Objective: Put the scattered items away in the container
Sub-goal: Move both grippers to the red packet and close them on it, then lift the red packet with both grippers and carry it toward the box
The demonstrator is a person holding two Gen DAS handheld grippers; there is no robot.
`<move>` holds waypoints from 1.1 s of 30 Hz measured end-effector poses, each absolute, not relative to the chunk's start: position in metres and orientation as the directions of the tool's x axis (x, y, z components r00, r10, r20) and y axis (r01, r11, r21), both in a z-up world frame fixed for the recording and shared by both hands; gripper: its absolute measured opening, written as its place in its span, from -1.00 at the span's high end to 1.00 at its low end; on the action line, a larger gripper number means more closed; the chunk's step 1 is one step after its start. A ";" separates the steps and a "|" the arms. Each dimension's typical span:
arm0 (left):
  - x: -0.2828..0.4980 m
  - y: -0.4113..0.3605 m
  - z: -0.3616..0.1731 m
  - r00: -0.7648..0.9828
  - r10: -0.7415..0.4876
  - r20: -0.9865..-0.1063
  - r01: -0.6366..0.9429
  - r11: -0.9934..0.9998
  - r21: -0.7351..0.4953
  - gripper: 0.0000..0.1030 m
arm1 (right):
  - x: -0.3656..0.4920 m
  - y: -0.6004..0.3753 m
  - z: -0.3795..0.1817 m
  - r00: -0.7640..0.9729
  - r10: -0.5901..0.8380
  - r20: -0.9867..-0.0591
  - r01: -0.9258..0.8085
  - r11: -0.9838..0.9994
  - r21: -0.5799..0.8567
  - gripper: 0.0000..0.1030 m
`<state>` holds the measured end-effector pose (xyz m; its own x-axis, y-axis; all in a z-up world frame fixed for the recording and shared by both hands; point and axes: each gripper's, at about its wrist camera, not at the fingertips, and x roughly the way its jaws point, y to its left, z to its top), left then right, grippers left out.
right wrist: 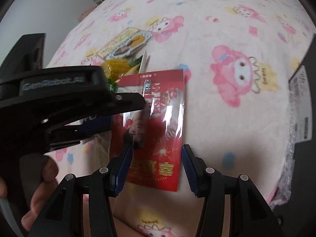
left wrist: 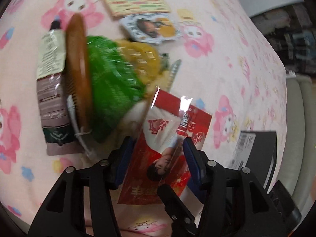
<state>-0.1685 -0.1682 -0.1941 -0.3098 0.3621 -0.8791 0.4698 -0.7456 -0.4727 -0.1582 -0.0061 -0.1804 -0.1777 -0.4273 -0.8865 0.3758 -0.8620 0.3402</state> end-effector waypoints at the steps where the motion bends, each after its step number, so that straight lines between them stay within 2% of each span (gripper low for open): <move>1: -0.169 -0.162 -0.191 -0.309 0.363 -0.879 0.444 -0.763 -0.471 -0.10 | -0.156 -0.002 -0.178 -0.184 -0.434 -0.882 0.374 -0.861 0.346 0.08; 5: -0.169 -0.145 -0.185 -0.306 0.376 -0.875 0.386 -0.791 -0.475 -0.11 | -0.149 0.015 -0.168 -0.222 -0.429 -0.876 0.349 -0.874 0.339 0.08; 10: -0.170 -0.143 -0.188 -0.285 0.291 -0.913 0.409 -0.825 -0.390 -0.11 | -0.156 0.024 -0.178 -0.204 -0.405 -0.891 0.299 -0.893 0.337 0.08; 12: -0.173 -0.135 -0.190 -0.271 0.270 -0.924 0.396 -0.844 -0.363 -0.16 | -0.159 0.021 -0.186 -0.191 -0.399 -0.897 0.299 -0.894 0.334 0.08; 16: -0.178 -0.120 -0.195 -0.246 0.227 -0.942 0.367 -0.878 -0.307 -0.43 | -0.164 0.014 -0.197 -0.198 -0.378 -0.905 0.313 -0.899 0.307 0.07; 18: -0.180 -0.112 -0.199 -0.228 0.244 -0.943 0.345 -0.885 -0.313 -0.41 | -0.165 0.014 -0.197 -0.201 -0.382 -0.902 0.313 -0.897 0.311 0.07; 26: -0.177 -0.108 -0.196 -0.257 0.369 -0.893 0.289 -0.853 -0.435 -0.04 | -0.155 0.031 -0.175 -0.246 -0.382 -0.891 0.330 -0.897 0.293 0.04; 33: -0.153 -0.103 -0.156 -0.384 0.449 -0.807 0.162 -0.828 -0.537 0.01 | -0.141 0.052 -0.134 -0.319 -0.412 -0.854 0.319 -0.895 0.313 0.04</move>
<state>-0.1531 -0.1028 -0.1559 -0.3839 0.4489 -0.8069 0.1616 -0.8277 -0.5374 -0.1414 0.0515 -0.1344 -0.3186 -0.4120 -0.8536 0.3191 -0.8946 0.3127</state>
